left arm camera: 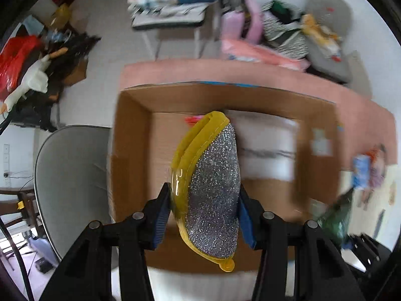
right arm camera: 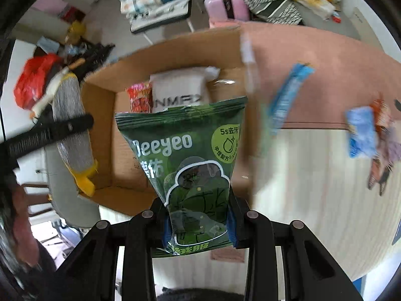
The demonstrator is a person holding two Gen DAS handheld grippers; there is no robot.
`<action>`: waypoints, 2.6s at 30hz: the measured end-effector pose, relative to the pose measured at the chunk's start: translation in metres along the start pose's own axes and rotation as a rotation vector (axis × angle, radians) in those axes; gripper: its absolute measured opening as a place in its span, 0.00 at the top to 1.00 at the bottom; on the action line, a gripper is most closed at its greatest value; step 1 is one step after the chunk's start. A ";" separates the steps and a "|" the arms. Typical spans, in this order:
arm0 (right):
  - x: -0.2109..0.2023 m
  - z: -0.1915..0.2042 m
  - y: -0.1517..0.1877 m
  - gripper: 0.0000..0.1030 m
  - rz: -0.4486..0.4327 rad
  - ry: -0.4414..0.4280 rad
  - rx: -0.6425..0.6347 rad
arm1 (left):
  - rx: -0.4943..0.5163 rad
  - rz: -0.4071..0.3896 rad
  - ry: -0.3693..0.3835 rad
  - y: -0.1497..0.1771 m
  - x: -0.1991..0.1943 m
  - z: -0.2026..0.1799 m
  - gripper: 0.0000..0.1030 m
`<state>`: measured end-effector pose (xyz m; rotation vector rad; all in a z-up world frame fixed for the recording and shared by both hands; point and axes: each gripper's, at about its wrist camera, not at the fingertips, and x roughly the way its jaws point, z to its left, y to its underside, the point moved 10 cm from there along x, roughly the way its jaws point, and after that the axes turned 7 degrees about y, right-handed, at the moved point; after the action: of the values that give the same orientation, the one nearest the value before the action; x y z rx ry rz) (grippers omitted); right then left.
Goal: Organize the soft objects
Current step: 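Carry sponge and green bag into the box and release both beside the earlier items, then grasp the blue wipes pack with the left tool while the right tool grasps the lilac sock bundle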
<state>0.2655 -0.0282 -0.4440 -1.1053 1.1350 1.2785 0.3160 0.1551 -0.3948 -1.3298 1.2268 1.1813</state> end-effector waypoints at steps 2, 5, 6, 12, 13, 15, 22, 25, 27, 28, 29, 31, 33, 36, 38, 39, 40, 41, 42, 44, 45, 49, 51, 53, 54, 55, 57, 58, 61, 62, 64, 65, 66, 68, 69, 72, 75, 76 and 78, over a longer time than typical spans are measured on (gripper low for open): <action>0.024 0.013 -0.005 0.65 0.033 0.023 -0.003 | -0.017 0.048 -0.006 -0.011 0.028 0.021 0.56; 0.056 0.019 -0.013 0.65 0.073 0.058 -0.001 | -0.027 0.109 0.005 -0.020 0.061 0.039 0.56; 0.065 0.021 -0.015 0.65 0.087 0.064 0.003 | -0.027 0.119 0.005 -0.022 0.066 0.041 0.55; 0.102 0.026 -0.010 0.65 0.134 0.088 0.005 | -0.015 0.162 0.010 -0.036 0.089 0.045 0.55; 0.105 0.027 -0.009 0.65 0.140 0.095 0.003 | -0.017 0.164 0.012 -0.038 0.091 0.046 0.53; 0.113 0.033 -0.010 0.65 0.153 0.109 -0.011 | -0.008 0.172 0.016 -0.040 0.095 0.044 0.52; 0.132 0.037 -0.002 0.13 0.207 0.154 -0.051 | -0.063 0.187 0.092 -0.040 0.089 0.041 0.35; 0.121 0.036 0.001 0.12 0.193 0.168 -0.055 | -0.040 0.138 0.065 -0.040 0.072 0.042 0.13; 0.106 0.031 0.001 0.03 0.172 0.161 -0.045 | -0.036 0.109 0.060 -0.038 0.058 0.042 0.12; 0.100 0.028 0.002 0.01 0.158 0.161 -0.040 | -0.035 0.099 0.066 -0.037 0.054 0.042 0.05; 0.093 0.026 0.002 0.00 0.141 0.161 -0.033 | -0.034 0.085 0.073 -0.034 0.045 0.041 0.02; 0.082 0.025 0.002 0.00 0.116 0.161 -0.024 | -0.038 0.058 0.075 -0.029 0.034 0.042 0.02; 0.070 0.024 0.003 0.00 0.090 0.156 -0.019 | -0.035 0.027 0.070 -0.019 0.019 0.043 0.02; 0.046 0.028 0.008 0.00 0.045 0.156 -0.026 | -0.030 -0.013 0.073 -0.003 0.003 0.038 0.02; 0.037 0.032 0.007 0.00 0.019 0.154 -0.038 | -0.032 -0.041 0.080 0.010 -0.008 0.034 0.02; 0.029 0.034 0.007 0.00 0.003 0.155 -0.045 | -0.035 -0.050 0.081 0.017 -0.011 0.032 0.02; 0.020 0.036 0.010 0.00 -0.017 0.152 -0.051 | -0.036 -0.062 0.083 0.023 -0.015 0.031 0.02; 0.017 0.036 0.009 0.00 -0.028 0.149 -0.053 | -0.036 -0.073 0.081 0.033 -0.021 0.031 0.02; 0.010 0.036 0.013 0.00 -0.040 0.145 -0.055 | -0.039 -0.081 0.082 0.037 -0.023 0.028 0.02; -0.008 0.032 0.020 0.00 -0.061 0.134 -0.056 | -0.036 -0.112 0.061 0.051 -0.031 0.026 0.02; -0.014 0.031 0.023 0.00 -0.070 0.127 -0.057 | -0.032 -0.121 0.051 0.056 -0.035 0.025 0.02; -0.044 0.029 0.037 0.00 -0.111 0.081 -0.065 | -0.038 -0.168 0.052 0.078 -0.053 0.020 0.02; -0.055 0.026 0.042 0.00 -0.121 0.060 -0.061 | -0.040 -0.190 0.059 0.083 -0.062 0.015 0.01; -0.061 0.024 0.045 0.00 -0.139 0.033 -0.058 | -0.032 -0.204 0.063 0.085 -0.070 0.007 0.00; -0.065 0.021 0.045 0.00 -0.156 0.023 -0.058 | -0.029 -0.207 0.065 0.085 -0.072 0.002 0.00; -0.069 0.018 0.045 0.00 -0.171 0.005 -0.060 | -0.019 -0.211 0.071 0.083 -0.077 -0.006 0.00; -0.080 0.000 0.046 0.00 -0.190 -0.009 -0.052 | 0.005 -0.213 0.068 0.080 -0.085 -0.025 0.00; -0.085 -0.010 0.046 0.00 -0.197 -0.021 -0.041 | 0.032 -0.214 0.071 0.078 -0.088 -0.040 0.00; -0.097 -0.070 0.044 0.00 -0.206 -0.002 0.021 | 0.097 -0.232 0.078 0.070 -0.097 -0.086 0.01; -0.098 -0.089 0.044 0.00 -0.204 0.015 0.035 | 0.136 -0.235 0.087 0.065 -0.097 -0.113 0.01; -0.102 -0.140 0.042 0.00 -0.206 0.077 0.069 | 0.184 -0.224 0.096 0.058 -0.091 -0.156 0.00; -0.103 -0.169 0.040 0.00 -0.204 0.122 0.086 | 0.200 -0.210 0.107 0.056 -0.087 -0.173 0.00; -0.103 -0.197 0.038 0.00 -0.195 0.167 0.101 | 0.219 -0.187 0.129 0.053 -0.078 -0.199 0.00; -0.102 -0.249 0.032 0.00 -0.184 0.232 0.116 | 0.244 -0.136 0.165 0.051 -0.058 -0.243 0.00; -0.099 -0.272 0.029 0.00 -0.175 0.259 0.120 | 0.256 -0.101 0.177 0.049 -0.045 -0.265 0.00; -0.083 -0.335 0.017 0.00 -0.123 0.354 0.092 | 0.265 0.037 0.222 0.048 0.005 -0.326 0.01; -0.058 -0.382 0.003 0.00 -0.058 0.386 0.052 | 0.228 0.158 0.269 0.046 0.052 -0.373 0.05; -0.046 -0.397 -0.002 0.00 -0.030 0.379 0.043 | 0.213 0.184 0.281 0.044 0.065 -0.386 0.05; -0.027 -0.419 -0.009 0.00 0.006 0.362 0.033 | 0.181 0.232 0.307 0.040 0.089 -0.410 0.05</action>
<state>0.2733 -0.4468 -0.4692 -1.3444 1.4217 1.0849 0.3005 -0.2627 -0.4476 -1.2891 1.7057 1.0177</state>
